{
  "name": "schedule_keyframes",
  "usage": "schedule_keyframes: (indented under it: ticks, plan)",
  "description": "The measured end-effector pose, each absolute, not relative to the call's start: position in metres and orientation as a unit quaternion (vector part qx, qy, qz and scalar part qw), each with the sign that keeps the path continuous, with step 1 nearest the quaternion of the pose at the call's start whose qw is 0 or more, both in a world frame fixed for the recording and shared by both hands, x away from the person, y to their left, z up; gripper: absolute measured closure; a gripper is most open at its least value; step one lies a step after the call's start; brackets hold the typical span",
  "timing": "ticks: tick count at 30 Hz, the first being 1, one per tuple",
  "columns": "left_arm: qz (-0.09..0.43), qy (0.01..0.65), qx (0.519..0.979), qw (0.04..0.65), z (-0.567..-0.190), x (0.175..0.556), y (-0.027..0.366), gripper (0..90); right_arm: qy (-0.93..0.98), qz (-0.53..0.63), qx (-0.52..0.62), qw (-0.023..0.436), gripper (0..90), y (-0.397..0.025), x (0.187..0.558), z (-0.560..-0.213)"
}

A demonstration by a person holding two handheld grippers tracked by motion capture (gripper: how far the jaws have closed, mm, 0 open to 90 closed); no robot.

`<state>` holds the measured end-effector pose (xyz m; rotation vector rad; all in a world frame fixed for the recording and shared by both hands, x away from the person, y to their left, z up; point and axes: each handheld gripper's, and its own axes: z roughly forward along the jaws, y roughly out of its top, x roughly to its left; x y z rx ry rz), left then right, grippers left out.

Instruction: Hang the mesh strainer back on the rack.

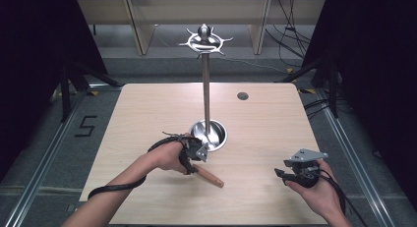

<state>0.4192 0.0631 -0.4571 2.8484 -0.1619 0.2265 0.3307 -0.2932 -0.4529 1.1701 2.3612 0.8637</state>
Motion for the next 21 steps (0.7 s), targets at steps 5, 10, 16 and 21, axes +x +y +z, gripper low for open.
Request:
schedule_keyframes:
  ticks: [5, 10, 16, 21]
  plan:
    - [0.064, -0.073, 0.988, 0.121, -0.462, 0.423, 0.061, 48.3, 0.839, 0.304, 0.413, 0.184, 51.3, -0.294, 0.331, -0.453]
    - [0.056, -0.093, 0.989, 0.097, -0.462, 0.425, 0.058, 52.3, 0.833, 0.309, 0.427, 0.17, 50.9, -0.291, 0.33, -0.452]
    - [0.062, -0.103, 0.99, 0.08, -0.467, 0.426, 0.053, 56.7, 0.832, 0.314, 0.421, 0.179, 50.8, -0.29, 0.33, -0.453]
    - [0.06, -0.102, 0.992, 0.048, -0.471, 0.423, 0.048, 64.4, 0.835, 0.309, 0.419, 0.176, 50.8, -0.292, 0.33, -0.452]
